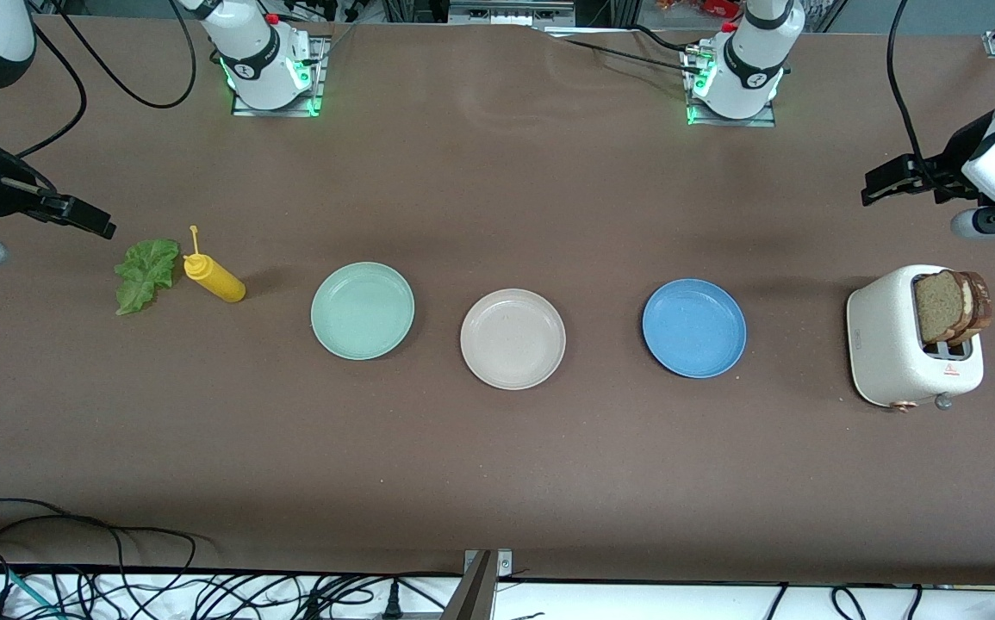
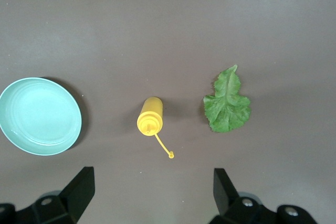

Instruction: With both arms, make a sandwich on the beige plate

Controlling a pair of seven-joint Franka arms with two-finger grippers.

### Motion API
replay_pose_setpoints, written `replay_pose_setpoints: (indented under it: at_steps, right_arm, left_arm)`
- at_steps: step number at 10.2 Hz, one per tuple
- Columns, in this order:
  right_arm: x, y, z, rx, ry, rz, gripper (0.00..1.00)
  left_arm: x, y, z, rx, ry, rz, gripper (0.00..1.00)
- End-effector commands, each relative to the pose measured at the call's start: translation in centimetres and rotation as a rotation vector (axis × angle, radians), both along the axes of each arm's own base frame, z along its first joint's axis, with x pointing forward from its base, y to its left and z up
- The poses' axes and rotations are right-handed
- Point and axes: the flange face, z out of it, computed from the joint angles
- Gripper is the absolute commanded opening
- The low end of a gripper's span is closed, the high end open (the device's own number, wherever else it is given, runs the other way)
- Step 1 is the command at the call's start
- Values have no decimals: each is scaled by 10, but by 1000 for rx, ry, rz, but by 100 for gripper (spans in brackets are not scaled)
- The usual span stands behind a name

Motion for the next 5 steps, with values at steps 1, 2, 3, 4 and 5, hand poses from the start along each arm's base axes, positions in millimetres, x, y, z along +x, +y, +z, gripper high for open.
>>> replay_pose_setpoints:
  at_steps: [1,2,3,4,5]
  right_arm:
    - [-2,2,4,12,-7,-3,100]
    - [-1,2,5,11,-8,1,100]
    - [0,2,5,13,-10,2,100]
    - [0,2,4,13,-9,0,100]
    - [0,2,4,12,-9,-3,100]
  left_arm:
    - [-1,0,7,-15,-18,-17,100]
    - [0,-1,6,-16,-18,-18,100]
    - [0,-3,6,-15,-18,-23,100]
    - [0,0,6,-15,-18,-17,100]
    - [0,3,6,-16,-18,-11,100]
